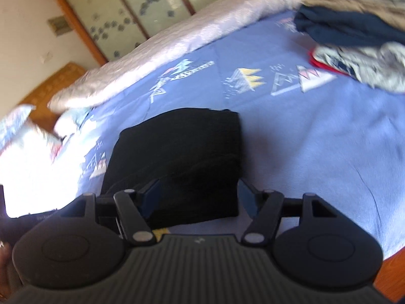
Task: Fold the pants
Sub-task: 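Withdraw both grippers from the folded black pants bundle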
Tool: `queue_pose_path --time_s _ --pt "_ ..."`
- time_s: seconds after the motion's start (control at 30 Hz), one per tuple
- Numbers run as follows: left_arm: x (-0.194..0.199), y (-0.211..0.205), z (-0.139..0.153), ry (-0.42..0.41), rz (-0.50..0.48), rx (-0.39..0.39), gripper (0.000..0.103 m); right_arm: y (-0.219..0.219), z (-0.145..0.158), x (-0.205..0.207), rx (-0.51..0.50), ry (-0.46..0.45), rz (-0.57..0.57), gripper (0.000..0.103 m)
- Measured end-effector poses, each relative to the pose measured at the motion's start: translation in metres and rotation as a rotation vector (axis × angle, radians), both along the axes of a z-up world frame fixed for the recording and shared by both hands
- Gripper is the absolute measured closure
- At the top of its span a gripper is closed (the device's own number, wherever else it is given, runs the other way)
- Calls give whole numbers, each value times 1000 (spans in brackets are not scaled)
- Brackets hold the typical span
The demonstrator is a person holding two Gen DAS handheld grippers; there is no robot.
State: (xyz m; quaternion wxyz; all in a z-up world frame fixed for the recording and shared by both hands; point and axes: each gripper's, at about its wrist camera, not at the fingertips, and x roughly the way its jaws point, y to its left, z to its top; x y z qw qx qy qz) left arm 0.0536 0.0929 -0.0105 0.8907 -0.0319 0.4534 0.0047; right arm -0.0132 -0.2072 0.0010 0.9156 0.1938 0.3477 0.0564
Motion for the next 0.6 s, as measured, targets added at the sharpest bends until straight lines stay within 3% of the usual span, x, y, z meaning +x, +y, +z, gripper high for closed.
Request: queue_pose_path --time_s 0.2,0.37,0.6 --pt "-20 -12 10 -14 -31 -12 10 28 1 -7 -14 7 66 34" --pt "-28 -17 14 -34 -38 -4 9 35 -10 -13 23 80 65 34" --pt "-35 -23 15 -54 -63 4 8 50 -11 -30 9 102 55 34"
